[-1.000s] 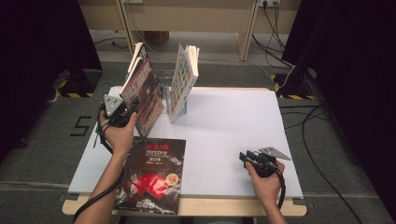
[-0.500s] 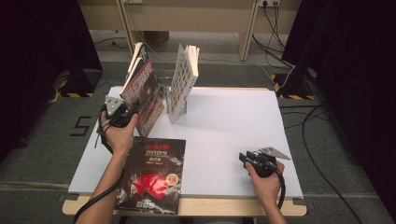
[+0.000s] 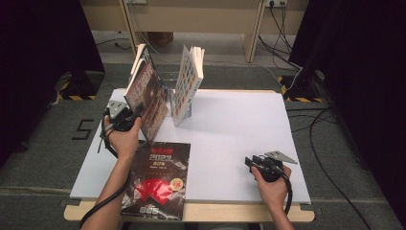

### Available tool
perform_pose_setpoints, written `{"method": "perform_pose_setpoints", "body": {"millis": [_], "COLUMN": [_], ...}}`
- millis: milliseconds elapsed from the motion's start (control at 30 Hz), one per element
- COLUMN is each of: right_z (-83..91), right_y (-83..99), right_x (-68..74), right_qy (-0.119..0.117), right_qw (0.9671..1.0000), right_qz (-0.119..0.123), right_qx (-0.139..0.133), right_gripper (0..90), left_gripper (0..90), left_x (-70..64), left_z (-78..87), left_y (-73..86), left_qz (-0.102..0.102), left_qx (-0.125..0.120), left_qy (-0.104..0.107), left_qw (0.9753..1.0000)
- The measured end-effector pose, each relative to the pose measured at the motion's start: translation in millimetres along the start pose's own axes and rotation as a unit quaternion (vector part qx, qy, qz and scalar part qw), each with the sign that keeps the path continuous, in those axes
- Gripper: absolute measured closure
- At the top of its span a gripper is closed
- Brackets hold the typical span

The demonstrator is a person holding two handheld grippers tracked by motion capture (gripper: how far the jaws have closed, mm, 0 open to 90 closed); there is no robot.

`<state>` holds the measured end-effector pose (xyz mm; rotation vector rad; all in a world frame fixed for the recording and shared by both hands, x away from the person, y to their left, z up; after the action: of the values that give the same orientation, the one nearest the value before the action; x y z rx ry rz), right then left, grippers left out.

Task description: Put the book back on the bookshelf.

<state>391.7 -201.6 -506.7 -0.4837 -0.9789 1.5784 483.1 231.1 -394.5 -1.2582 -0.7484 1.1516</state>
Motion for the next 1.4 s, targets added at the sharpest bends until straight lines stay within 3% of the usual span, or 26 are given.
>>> {"method": "perform_pose_setpoints", "body": {"millis": [367, 833, 1067, 1167, 1400], "right_z": [1.3, 1.0, 1.1, 1.1, 1.2], "right_y": [-0.7, -0.8, -0.6, -0.7, -0.6], "right_x": [-2.7, -2.7, -3.6, -3.6, -4.8], "right_qy": [0.002, 0.001, 0.0, 0.001, 0.003], "right_qw": [1.0, 1.0, 1.0, 1.0, 1.0], "right_qz": [-0.004, -0.003, -0.004, -0.004, -0.001], "right_qx": [-0.003, -0.004, -0.005, -0.004, -0.005], "right_gripper": [62.0, 62.1, 62.1, 62.1, 62.2], "left_gripper": [83.8, 83.9, 83.9, 83.9, 83.9], "left_x": [-16.1, -19.2, -21.1, -24.9, -24.1], "left_z": [-14.9, -29.2, -36.2, -37.9, -44.0], "left_y": [-17.8, -39.5, -44.6, -46.7, -49.6], "left_qz": [-0.006, -0.021, -0.027, -0.038, -0.037], "left_qx": [-0.005, -0.017, -0.018, -0.02, -0.021], "left_qy": [0.0, -0.016, -0.017, -0.017, -0.018], "left_qw": [1.0, 0.9995, 0.9993, 0.9989, 0.9989]}}
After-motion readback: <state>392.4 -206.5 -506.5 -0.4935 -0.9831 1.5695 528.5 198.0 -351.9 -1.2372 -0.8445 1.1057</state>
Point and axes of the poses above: each handheld gripper's, and its own axes: z roughly backward along the jaws, y roughly out of its underside, x roughly to its left, the point moved 4 cm from there along -z, roughly forward along the jaws, and after that the axes turned 6 degrees about y, right-handed, at the moved point
